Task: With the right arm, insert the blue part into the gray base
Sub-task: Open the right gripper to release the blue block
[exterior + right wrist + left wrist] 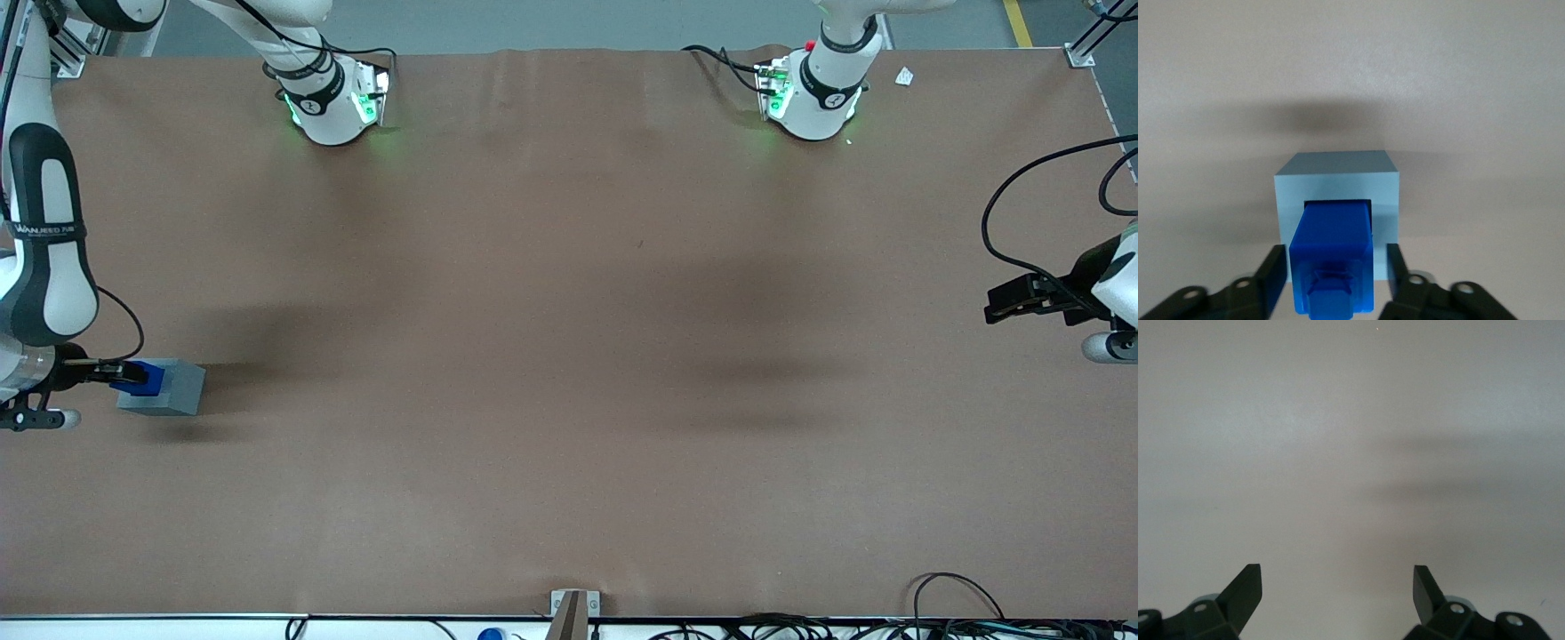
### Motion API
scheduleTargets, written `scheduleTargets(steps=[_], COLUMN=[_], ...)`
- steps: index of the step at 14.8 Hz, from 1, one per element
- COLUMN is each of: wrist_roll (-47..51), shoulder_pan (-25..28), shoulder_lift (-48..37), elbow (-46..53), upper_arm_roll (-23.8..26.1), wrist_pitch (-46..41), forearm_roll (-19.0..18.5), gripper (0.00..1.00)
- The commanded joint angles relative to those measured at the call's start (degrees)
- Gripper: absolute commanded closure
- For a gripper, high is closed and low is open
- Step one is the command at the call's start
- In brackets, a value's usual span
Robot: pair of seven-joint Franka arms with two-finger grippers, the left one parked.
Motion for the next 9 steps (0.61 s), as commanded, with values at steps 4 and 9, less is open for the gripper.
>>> scheduleTargets(steps=[4,9], wrist_roll=[0.2,2.6], shoulder_pan=[0.3,2.3], shoulder_lift=[-1.0,-7.7], elbow=[1.0,1.5], upper_arm_roll=[1.1,1.1], wrist_pitch=[-1.1,-10.5], forearm_roll=[0.7,0.7], gripper=[0.00,0.00])
